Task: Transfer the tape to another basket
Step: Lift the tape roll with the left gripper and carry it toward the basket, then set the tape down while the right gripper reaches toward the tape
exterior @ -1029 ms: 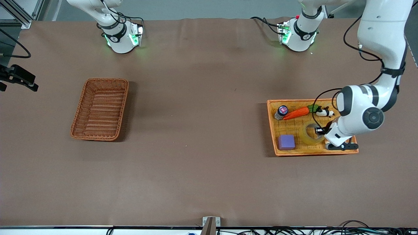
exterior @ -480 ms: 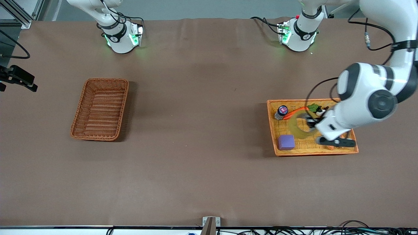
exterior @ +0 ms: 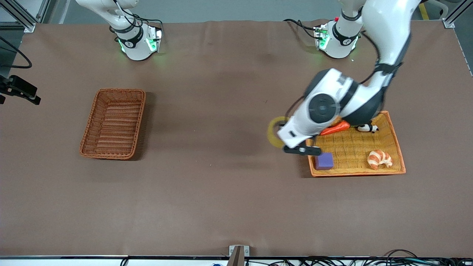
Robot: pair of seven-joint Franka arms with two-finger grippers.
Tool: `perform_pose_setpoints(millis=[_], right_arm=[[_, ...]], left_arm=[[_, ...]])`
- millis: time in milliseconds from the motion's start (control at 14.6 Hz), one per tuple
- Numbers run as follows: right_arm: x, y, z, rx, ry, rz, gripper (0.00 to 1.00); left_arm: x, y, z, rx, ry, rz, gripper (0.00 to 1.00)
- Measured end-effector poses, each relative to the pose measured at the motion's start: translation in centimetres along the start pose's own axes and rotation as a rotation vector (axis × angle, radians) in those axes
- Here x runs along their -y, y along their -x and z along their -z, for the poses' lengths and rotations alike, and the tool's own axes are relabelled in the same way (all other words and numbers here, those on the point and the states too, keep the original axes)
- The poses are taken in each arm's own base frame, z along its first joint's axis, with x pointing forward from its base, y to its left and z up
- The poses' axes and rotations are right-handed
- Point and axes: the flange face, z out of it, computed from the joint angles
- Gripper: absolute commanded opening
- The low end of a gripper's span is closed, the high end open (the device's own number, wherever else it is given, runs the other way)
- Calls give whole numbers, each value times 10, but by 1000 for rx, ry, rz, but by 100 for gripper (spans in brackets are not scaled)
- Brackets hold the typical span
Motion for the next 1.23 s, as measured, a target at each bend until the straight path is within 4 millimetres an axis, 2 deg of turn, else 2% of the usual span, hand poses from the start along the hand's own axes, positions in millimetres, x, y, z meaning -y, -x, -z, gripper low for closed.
perform_pose_setpoints(millis=[343, 549, 617, 754, 891, 1029, 1234], right_arm=[[3, 0, 0, -1, -18, 2, 100], [3, -1, -1, 1, -19, 3, 100], [3, -1, -2, 3, -19, 3, 100], [3, -3, -5, 8, -20, 3, 100], [5, -5, -9, 15, -23, 7, 100], [17, -7, -12, 21, -27, 26, 100], [47, -13, -22, 31, -29, 78, 100]], left_arm=[[-134, 21, -67, -6, 24, -66, 2], [-184, 29, -111, -85, -12, -116, 3], [-198, 31, -123, -110, -12, -133, 9], [-222, 32, -137, -168, 43, -155, 16], [-230, 27, -141, -195, 99, -148, 36], [-236, 30, -139, -178, 147, -128, 48], [-248, 37, -124, -177, 195, -90, 82]])
